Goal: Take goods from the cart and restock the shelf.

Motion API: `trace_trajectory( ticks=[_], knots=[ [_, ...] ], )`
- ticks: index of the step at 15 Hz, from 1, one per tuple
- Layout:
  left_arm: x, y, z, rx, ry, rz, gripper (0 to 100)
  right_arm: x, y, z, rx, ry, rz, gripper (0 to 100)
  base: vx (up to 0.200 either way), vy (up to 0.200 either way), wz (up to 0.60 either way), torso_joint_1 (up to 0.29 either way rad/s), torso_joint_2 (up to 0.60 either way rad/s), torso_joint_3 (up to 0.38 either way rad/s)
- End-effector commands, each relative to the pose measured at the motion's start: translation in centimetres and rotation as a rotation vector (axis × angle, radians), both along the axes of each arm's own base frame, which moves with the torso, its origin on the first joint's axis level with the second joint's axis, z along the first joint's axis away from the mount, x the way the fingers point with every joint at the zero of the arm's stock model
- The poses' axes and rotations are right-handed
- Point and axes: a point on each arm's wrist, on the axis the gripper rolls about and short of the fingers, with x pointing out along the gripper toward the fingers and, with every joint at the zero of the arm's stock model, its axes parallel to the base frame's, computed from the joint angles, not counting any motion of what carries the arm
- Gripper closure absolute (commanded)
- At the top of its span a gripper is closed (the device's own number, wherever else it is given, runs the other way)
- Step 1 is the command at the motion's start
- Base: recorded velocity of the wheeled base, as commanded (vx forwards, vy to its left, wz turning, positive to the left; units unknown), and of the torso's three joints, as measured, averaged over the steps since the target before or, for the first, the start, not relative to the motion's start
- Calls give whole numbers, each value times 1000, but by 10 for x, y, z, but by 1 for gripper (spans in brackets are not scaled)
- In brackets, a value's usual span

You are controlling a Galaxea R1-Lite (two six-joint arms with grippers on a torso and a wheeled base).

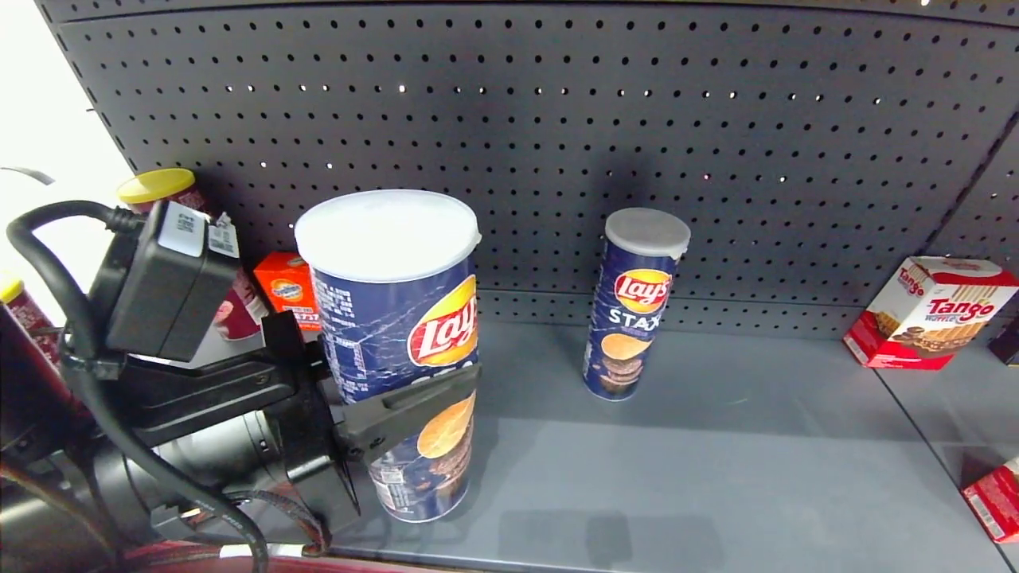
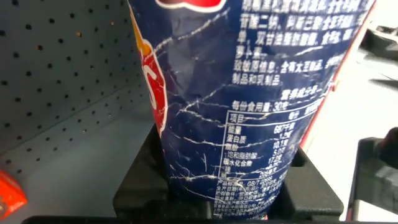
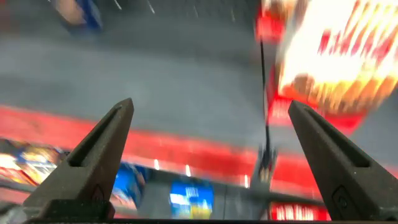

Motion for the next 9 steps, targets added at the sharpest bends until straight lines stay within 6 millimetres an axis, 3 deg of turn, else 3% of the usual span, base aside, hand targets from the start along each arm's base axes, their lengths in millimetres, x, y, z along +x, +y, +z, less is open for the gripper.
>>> trace_trajectory(
  ticks=[1,4,5,6,9],
  knots=[
    [5,0,-6,15,20,16,100,9,1,55,-11,8,101,0,0,0,0,0,0,0],
    [6,2,-7,16,26,25,100,28,2,89,-10,51,109,0,0,0,0,0,0,0],
    [7,3,-7,15,28,15,100,43,4,120,-11,56,217,0,0,0,0,0,0,0],
    [7,3,-6,12,21,15,100,55,7,131,-13,78,277,0,0,0,0,0,0,0],
    [6,4,-9,20,31,16,100,98,20,138,-11,84,370,0,0,0,0,0,0,0]
  ],
)
